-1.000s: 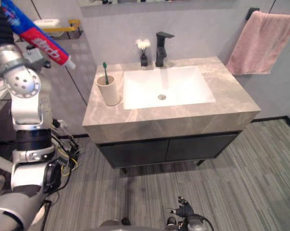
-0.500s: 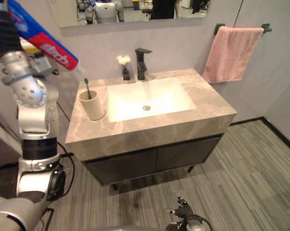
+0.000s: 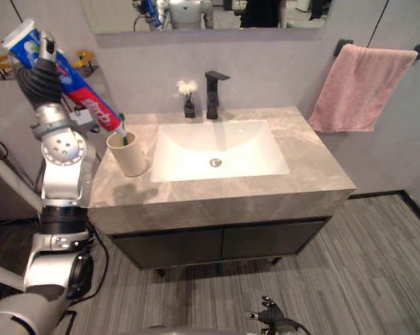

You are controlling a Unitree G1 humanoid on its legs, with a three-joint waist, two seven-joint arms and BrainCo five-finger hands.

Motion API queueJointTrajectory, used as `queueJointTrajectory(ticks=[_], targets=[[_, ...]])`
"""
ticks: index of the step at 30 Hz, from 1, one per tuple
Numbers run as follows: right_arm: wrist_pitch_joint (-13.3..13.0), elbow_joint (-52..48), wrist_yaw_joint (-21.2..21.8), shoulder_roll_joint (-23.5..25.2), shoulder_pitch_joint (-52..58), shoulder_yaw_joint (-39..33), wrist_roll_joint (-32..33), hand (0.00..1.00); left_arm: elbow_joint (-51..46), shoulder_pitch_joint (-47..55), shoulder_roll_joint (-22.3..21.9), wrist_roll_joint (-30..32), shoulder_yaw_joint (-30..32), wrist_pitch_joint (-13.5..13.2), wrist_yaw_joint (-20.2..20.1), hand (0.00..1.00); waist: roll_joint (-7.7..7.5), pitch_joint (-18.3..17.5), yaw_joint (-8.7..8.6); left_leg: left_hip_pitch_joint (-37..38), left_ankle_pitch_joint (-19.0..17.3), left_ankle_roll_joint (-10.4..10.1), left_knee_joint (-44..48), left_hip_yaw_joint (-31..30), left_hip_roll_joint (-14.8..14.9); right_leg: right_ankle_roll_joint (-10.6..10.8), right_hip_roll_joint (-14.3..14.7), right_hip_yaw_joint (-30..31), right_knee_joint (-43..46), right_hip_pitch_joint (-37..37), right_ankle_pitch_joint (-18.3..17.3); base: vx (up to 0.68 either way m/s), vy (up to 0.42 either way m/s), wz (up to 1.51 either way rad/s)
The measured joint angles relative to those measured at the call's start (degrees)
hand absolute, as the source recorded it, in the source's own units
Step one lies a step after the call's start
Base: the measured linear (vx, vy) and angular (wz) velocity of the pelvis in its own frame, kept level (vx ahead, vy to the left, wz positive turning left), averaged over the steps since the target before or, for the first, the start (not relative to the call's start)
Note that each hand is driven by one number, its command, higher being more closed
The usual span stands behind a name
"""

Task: Organize washtable

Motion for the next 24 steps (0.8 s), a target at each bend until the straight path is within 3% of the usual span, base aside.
queueJointTrajectory(ticks=[3,9,20,24], targets=[[-0.5,0.0,0.0,0.7,0.9,-0.4,0.6,0.00,0.2,-0.3,2.6,0.0,1.6,0.3,0.7,1.00,-1.54,-0.9,-0.48,3.5,2.9,1.1,-5.8,2.4,-2.5,1.6,-1.4,1.9,-4.2,1.0,3.2,0.06,0.120,-0.30],[-1.2,-0.6,0.0,1.0,2.4,-3.3,4.4,0.00,0.5,-1.6,3.3,0.0,2.8,0.3,0.9,1.00,-1.41,-1.1,-0.50,3.6,5.3,3.3,-10.3,2.5,-6.2,3.8,-3.4,2.1,-9.9,2.1,6.8,-0.02,0.115,0.05],[-1.0,-0.6,0.2,1.6,2.7,-5.0,4.4,0.00,0.7,-1.0,3.4,0.1,2.8,0.3,-0.3,1.00,-1.85,-1.6,-0.79,3.3,6.7,3.4,-13.4,3.2,-6.7,4.0,-3.0,2.8,-14.4,1.8,9.5,0.00,0.035,-0.04],[-1.0,-0.6,0.2,1.9,2.9,-5.0,4.3,0.00,2.4,-0.5,3.4,0.1,2.8,0.4,-0.4,1.00,-2.48,-2.7,-1.77,2.0,6.7,3.4,-13.6,3.1,-6.7,4.0,-2.9,2.6,-14.9,0.9,9.7,0.04,0.026,0.05]])
